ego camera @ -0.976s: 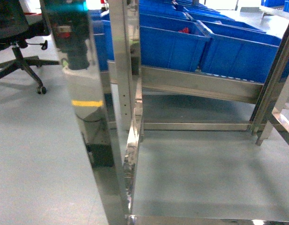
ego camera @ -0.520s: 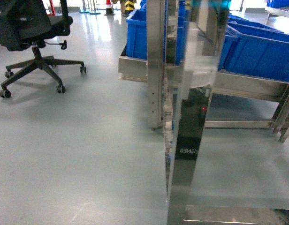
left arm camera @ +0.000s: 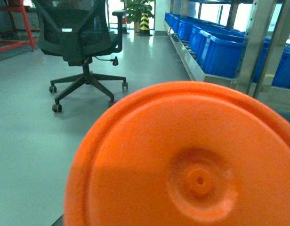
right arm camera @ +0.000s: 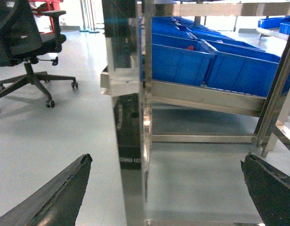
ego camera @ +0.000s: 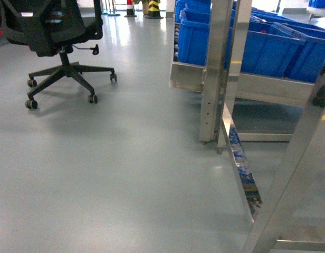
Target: Pick capacitor and pack into box
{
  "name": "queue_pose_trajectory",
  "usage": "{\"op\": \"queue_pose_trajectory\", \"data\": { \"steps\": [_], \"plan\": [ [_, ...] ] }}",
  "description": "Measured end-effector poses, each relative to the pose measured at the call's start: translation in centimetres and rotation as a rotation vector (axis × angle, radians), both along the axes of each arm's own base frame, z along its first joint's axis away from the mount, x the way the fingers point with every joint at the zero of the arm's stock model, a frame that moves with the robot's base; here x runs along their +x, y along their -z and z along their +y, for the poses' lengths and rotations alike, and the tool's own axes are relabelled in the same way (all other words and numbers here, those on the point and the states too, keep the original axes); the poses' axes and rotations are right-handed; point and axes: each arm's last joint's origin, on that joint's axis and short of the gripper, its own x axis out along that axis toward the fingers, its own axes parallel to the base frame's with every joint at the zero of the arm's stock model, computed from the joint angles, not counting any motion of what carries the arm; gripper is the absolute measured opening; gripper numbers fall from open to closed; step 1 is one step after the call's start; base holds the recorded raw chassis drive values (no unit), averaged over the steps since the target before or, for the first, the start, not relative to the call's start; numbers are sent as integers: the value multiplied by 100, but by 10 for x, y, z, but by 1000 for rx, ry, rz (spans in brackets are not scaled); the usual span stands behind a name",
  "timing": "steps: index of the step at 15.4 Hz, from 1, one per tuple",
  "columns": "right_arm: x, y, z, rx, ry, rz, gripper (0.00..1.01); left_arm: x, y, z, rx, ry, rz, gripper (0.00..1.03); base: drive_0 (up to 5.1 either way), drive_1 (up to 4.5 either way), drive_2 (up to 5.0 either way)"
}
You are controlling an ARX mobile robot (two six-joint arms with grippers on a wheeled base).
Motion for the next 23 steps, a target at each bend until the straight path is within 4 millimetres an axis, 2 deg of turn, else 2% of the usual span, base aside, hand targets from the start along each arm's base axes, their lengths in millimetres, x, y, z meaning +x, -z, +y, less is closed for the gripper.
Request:
{"op": "queue_pose_trajectory", "data": {
  "steps": [23],
  "plan": [
    [0,0,0,0,-1,-4,98,0,0,0,0,-2,-1,44,-497,241,241]
  ]
}}
